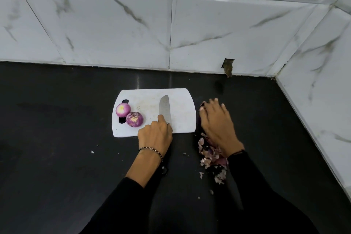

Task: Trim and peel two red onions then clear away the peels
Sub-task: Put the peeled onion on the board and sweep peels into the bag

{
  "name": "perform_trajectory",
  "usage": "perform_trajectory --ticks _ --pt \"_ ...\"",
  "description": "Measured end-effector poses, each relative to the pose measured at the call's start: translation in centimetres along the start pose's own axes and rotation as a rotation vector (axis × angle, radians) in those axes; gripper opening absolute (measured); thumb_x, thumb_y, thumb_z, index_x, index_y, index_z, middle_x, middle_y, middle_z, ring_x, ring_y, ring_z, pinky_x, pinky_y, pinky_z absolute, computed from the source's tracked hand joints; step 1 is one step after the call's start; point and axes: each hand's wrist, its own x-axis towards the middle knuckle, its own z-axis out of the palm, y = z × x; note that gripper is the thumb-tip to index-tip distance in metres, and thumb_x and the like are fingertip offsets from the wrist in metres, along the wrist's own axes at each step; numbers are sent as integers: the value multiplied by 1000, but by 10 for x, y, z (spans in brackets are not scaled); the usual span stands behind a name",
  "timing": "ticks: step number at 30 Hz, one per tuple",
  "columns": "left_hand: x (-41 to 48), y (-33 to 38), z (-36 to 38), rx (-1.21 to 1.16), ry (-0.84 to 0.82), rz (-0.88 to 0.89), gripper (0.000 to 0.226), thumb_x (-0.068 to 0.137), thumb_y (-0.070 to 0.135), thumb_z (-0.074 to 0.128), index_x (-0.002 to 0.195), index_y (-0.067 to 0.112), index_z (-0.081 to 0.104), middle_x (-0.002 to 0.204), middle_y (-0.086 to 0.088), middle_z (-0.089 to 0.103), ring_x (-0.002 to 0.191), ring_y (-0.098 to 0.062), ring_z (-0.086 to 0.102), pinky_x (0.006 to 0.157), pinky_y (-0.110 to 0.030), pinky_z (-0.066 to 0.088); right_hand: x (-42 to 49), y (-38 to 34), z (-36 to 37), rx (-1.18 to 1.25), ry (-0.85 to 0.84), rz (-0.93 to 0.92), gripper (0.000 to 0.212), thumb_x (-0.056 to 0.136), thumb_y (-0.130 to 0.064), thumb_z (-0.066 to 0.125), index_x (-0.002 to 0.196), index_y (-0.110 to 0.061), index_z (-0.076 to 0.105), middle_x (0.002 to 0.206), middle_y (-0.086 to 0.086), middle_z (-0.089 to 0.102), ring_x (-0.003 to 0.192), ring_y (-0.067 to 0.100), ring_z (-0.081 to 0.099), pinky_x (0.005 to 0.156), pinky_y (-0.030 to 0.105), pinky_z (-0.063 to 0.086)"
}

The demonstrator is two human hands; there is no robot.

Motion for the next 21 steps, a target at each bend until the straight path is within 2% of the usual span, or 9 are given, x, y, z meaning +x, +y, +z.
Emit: perform_trajectory --ticks 3,5,7,9,12,15,17,19,21 --pt "6 14 1 -177 138 83 27 102 35 39 110 13 54 99 -4 65 92 -23 61 61 -34 42 19 32 -20 101 -153 20 49 109 -30 32 152 -8 37 164 10 24 154 19 13 125 37 7" --pt "18 29 6 -331 122 177 29 100 31 42 118 14 57 113 -6 64 106 -24 57 84 -37 47 29 49 -23 166 -281 1 49 109 -29 32 155 -11 33 166 5 19 154 15 9 124 33 5" --pt "35 48 15 -400 39 302 41 101 28 40 139 12 47 138 -8 55 130 -23 46 111 -35 31 33 58 -23 281 -382 -24 47 109 -28 32 156 -19 32 166 -3 19 153 9 8 121 26 4" --pt "51 65 21 -467 -95 389 52 104 29 34 153 11 26 158 -8 34 148 -20 24 122 -32 8 32 61 -23 353 -438 -65 46 110 -31 28 155 -26 34 161 -12 23 151 3 10 118 19 3" --pt "65 83 32 -539 -264 403 56 107 34 25 157 11 12 164 -6 17 152 -15 9 123 -31 -3 25 62 -22 416 -444 -101 46 110 -27 22 152 -27 40 155 -17 28 145 -5 18 115 8 4" --pt "57 88 39 -574 -299 414 54 108 35 22 157 12 18 164 -3 19 152 -11 10 123 -29 -5 8 64 -22 518 -401 -55 46 107 -33 28 147 -23 48 153 -14 36 134 -22 27 112 1 10" --pt "44 86 42 -625 -303 416 55 108 38 22 157 13 21 164 -1 21 151 -8 11 122 -26 -6 -7 66 -20 535 -389 -45 42 110 -27 29 146 -23 49 149 -17 37 122 -36 25 107 -3 11" --pt "28 84 46 -654 -298 428 55 108 39 23 157 13 22 163 0 23 151 -7 12 123 -25 -5 -23 68 -17 535 -377 -45 44 109 -29 29 147 -21 49 151 -17 37 127 -32 25 111 0 11" --pt "13 81 50 -677 -289 439 55 108 39 24 156 13 23 163 -1 24 151 -7 13 123 -27 -3 -39 67 -17 541 -355 -42 45 108 -32 30 147 -22 49 148 -27 36 130 -29 25 113 2 11"
